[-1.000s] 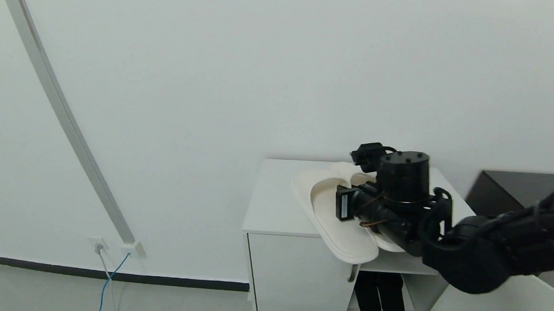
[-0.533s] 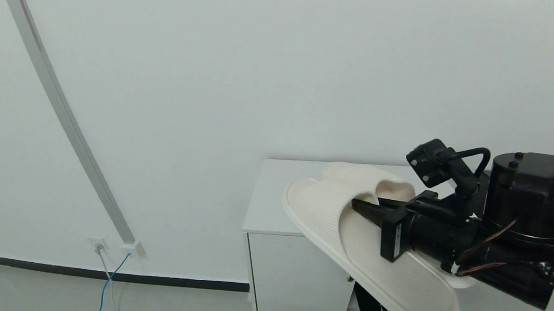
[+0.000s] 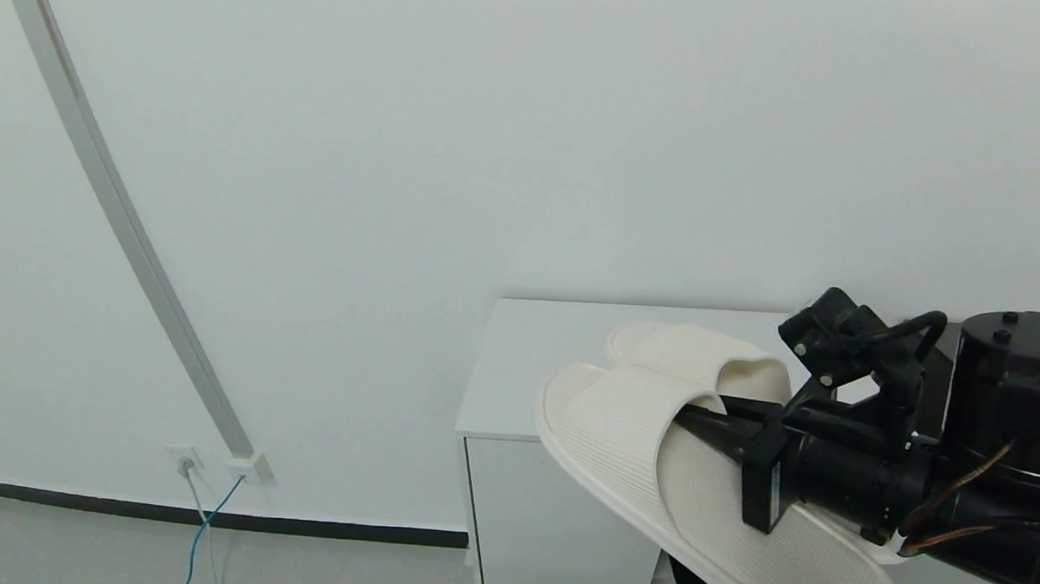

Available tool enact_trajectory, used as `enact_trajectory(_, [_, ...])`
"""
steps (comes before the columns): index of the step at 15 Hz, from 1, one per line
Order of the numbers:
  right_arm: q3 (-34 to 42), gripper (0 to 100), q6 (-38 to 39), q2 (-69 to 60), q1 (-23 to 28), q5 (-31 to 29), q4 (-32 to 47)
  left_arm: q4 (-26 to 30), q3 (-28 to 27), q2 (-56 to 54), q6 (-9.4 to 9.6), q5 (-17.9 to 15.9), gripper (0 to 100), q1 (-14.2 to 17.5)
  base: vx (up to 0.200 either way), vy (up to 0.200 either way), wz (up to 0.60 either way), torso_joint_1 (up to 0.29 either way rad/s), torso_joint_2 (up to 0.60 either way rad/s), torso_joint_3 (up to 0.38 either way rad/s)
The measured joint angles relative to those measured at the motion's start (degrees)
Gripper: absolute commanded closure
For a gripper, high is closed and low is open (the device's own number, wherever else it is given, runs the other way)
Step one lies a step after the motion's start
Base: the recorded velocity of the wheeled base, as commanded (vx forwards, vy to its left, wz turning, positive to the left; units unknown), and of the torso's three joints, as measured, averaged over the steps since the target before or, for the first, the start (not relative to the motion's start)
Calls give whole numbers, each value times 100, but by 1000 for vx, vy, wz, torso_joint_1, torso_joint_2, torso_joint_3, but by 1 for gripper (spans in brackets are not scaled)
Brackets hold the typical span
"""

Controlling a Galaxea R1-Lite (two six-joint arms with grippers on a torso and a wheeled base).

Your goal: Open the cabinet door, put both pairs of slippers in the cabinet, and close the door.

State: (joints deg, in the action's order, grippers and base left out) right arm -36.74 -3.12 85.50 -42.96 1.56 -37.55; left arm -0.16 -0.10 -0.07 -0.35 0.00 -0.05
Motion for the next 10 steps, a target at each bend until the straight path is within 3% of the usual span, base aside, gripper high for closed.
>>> enact_trajectory(7, [44,100,28,-12,-30,2,2,0,0,0,-40,10,100,5,-200,0,0,5,4,2])
enact_trajectory(10, [85,100,41,-12,-100,-1,9,2,0,0,-54,11,100,5,0,0,0,0,0,0])
